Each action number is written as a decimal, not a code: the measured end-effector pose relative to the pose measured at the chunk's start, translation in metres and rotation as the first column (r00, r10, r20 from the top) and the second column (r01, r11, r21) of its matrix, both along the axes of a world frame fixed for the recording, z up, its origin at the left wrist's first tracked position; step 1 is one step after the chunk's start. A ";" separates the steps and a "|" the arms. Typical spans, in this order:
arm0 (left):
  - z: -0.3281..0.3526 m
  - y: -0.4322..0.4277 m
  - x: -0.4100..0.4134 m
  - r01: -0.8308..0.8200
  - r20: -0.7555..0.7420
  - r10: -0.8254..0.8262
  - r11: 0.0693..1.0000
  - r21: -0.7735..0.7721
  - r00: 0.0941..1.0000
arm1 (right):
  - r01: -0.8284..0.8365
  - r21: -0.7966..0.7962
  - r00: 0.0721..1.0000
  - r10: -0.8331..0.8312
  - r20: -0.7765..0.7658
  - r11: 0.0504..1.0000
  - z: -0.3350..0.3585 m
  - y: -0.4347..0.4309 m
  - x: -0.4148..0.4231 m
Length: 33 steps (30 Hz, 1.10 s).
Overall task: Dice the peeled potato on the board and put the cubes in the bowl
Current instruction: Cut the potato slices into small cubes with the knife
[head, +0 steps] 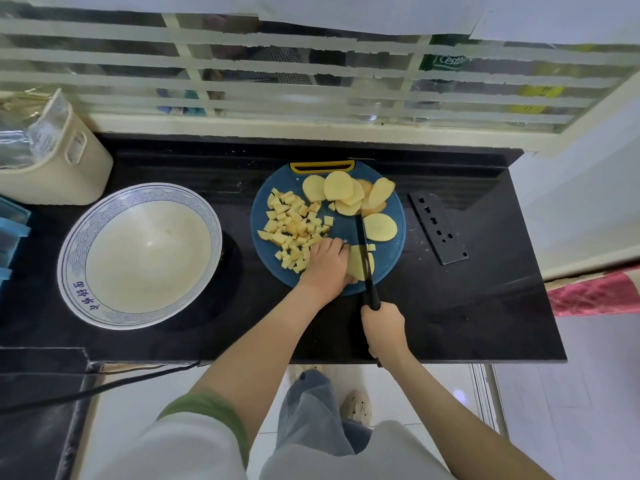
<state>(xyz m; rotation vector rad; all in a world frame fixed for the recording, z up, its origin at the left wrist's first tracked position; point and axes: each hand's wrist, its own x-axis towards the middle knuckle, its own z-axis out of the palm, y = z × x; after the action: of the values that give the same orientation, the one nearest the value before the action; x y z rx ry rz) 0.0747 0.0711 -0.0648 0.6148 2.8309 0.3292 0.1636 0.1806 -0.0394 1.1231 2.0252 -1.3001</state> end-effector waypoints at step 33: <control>0.004 -0.001 0.000 0.112 -0.075 -0.119 0.989 -0.092 0.990 | -0.031 -0.026 0.999 0.031 -0.012 0.999 0.013 0.006 -0.006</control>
<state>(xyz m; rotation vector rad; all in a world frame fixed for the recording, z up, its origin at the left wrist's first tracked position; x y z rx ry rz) 0.0744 0.0706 -0.0609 0.7860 2.8524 0.1625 0.1580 0.1871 -0.0262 1.0711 2.0202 -1.3166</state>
